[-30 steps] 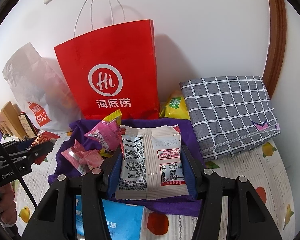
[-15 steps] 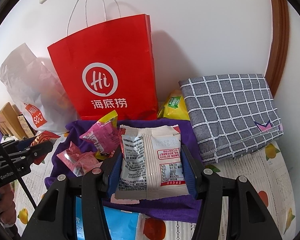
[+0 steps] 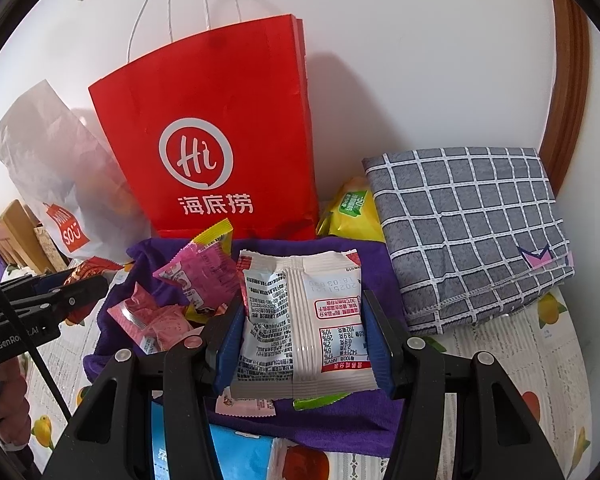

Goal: Organize snacks
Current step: 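Lower both held packets onto the snack pile on the towel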

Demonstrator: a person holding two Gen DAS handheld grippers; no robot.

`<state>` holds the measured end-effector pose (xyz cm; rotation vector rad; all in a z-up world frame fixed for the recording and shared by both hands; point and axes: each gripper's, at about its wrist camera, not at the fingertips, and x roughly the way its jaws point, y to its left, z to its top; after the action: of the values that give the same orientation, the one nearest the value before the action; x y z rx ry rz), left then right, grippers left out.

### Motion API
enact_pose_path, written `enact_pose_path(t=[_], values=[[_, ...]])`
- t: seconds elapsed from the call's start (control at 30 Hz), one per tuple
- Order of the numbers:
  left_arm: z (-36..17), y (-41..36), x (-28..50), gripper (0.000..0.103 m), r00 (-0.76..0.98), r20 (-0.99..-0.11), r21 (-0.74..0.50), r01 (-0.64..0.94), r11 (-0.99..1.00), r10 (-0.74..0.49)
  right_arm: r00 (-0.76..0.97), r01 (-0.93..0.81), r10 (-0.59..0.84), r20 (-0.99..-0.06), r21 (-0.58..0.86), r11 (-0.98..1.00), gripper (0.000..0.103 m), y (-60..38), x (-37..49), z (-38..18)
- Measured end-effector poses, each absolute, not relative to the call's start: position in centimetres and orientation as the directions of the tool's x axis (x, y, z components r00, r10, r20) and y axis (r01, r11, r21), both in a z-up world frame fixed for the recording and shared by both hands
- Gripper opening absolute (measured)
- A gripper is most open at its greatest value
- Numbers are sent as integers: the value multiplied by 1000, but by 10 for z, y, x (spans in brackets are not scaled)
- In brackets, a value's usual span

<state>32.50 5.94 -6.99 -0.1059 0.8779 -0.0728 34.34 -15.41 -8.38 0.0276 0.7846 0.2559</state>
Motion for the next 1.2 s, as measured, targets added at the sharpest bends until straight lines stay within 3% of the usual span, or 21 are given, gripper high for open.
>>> enact_pose_path(t=[1.2], values=[[-82,56,354,40,616,-775,-162,26,986,-143,644,-242,247,-724,113,964,54,-149,374,-110]])
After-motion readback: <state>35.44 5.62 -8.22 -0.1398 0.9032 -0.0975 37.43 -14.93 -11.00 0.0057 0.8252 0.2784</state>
